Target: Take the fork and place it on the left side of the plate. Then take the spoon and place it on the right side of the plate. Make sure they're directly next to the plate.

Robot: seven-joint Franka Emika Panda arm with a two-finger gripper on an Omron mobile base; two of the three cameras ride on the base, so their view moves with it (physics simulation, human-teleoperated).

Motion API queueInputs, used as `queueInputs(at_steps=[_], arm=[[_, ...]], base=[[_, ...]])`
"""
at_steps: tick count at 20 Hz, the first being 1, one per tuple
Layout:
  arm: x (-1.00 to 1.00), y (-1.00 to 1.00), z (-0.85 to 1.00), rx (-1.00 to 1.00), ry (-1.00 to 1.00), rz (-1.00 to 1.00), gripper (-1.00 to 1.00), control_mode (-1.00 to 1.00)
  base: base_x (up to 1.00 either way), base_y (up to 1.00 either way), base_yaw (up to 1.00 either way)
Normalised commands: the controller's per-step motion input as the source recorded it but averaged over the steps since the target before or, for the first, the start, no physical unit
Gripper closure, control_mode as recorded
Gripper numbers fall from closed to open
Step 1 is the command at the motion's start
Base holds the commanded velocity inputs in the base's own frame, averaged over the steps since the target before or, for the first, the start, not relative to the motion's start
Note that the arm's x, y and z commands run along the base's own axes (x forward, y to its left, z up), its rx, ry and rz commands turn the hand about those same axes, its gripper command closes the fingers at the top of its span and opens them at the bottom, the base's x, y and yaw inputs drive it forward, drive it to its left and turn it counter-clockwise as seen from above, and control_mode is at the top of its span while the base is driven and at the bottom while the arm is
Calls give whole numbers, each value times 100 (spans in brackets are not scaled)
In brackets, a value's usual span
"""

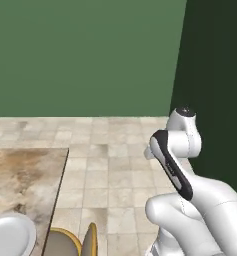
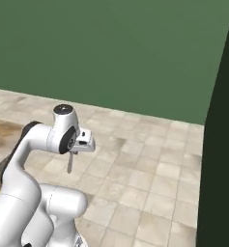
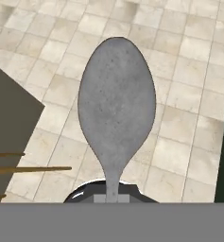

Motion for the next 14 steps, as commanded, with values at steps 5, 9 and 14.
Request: queueInputs(at_steps=[5,9,14], arm=[[0,0,0,0,0,0,100,100],[0,0,0,0,0,0,100,100],[0,0,0,0,0,0,100,100]], base=[[54,0,65],[46,0,71],[39,0,74]])
